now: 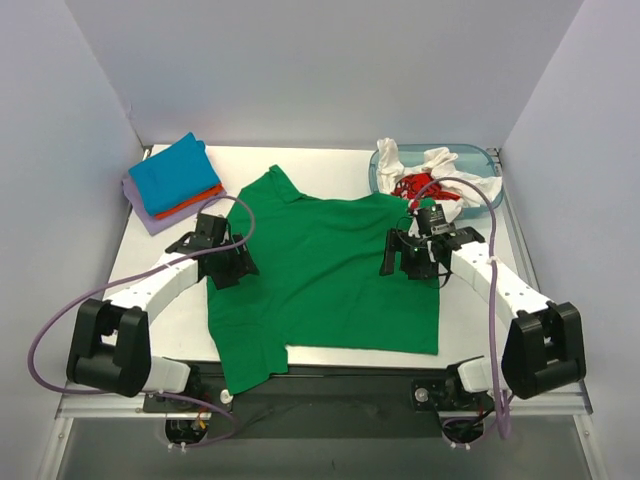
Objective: Fold and stack the t-shirts
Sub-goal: Flatten out the tshirt
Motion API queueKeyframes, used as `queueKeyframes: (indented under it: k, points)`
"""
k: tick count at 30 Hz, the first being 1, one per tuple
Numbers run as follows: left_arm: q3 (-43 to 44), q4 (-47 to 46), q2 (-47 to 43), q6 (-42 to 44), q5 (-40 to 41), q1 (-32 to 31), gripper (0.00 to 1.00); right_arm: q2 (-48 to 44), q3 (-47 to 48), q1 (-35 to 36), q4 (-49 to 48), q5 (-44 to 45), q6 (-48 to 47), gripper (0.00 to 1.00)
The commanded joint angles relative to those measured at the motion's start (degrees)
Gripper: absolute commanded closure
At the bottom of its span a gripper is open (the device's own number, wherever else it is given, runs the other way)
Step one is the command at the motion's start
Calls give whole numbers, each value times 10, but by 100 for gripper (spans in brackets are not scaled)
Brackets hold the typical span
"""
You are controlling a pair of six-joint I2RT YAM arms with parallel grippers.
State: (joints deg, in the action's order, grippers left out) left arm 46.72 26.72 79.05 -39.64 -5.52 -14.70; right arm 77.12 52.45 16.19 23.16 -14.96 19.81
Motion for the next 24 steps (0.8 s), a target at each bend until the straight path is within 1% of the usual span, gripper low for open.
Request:
queueKeyframes:
  k: [1, 6, 15, 22, 24]
  points:
    - [-21, -33, 5, -21, -11, 5, 29, 17, -23, 2, -6, -30, 25, 23]
    - [-38, -66, 38, -21, -10, 15, 28, 61, -33, 2, -22, -29, 29, 23]
    - [7, -64, 135, 9, 1, 34, 28, 173, 5, -5, -22, -3, 25, 24]
    - [80, -49, 207, 36, 3, 35, 28, 223, 50, -7, -5, 17, 20, 24]
    - [116, -33, 222, 47, 13, 35, 28, 233, 71, -9, 3, 25, 21, 24]
